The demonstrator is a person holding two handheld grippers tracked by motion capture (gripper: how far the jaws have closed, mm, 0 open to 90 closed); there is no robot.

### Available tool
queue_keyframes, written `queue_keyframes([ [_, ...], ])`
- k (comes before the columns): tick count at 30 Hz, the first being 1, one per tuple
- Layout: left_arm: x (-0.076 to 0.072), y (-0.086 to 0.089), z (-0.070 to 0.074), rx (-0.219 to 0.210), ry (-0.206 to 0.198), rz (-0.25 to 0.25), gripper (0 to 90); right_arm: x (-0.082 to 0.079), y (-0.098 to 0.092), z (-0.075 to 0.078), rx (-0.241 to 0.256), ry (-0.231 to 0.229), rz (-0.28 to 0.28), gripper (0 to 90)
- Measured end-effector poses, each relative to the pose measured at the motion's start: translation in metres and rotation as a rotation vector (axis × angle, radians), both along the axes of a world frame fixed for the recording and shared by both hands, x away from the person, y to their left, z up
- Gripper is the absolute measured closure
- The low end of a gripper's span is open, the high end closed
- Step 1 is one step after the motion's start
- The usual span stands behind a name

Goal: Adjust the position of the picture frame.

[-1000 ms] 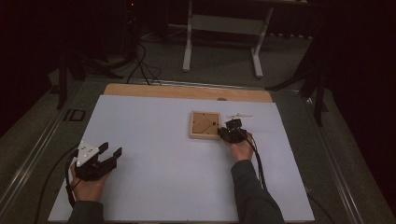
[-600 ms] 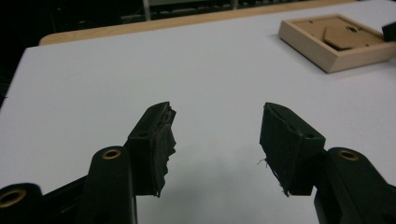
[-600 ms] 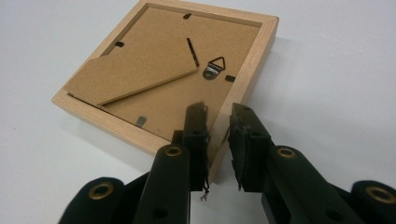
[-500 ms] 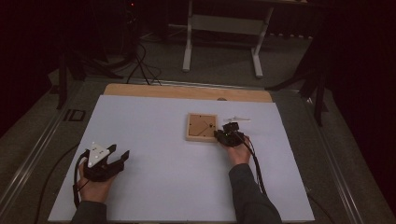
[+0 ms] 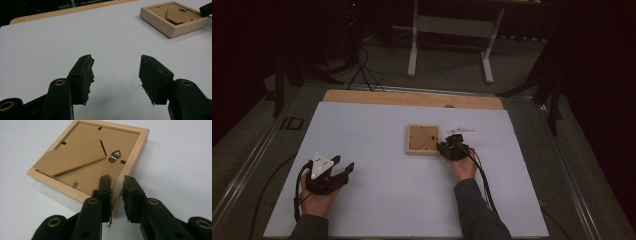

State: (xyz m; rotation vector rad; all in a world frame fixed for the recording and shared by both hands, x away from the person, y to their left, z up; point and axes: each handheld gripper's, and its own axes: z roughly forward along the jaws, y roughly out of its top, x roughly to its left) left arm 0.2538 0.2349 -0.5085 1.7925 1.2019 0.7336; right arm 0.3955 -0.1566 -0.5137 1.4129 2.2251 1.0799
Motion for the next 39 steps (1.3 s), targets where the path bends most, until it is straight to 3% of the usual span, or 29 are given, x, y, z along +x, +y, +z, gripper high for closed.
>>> queue_keyframes([
  [39,0.001,0.002,-0.001,-0.003,0.002,0.010,43.9,-0.040,0.025,-0.004,0.019,-0.029,0.033,76.8],
])
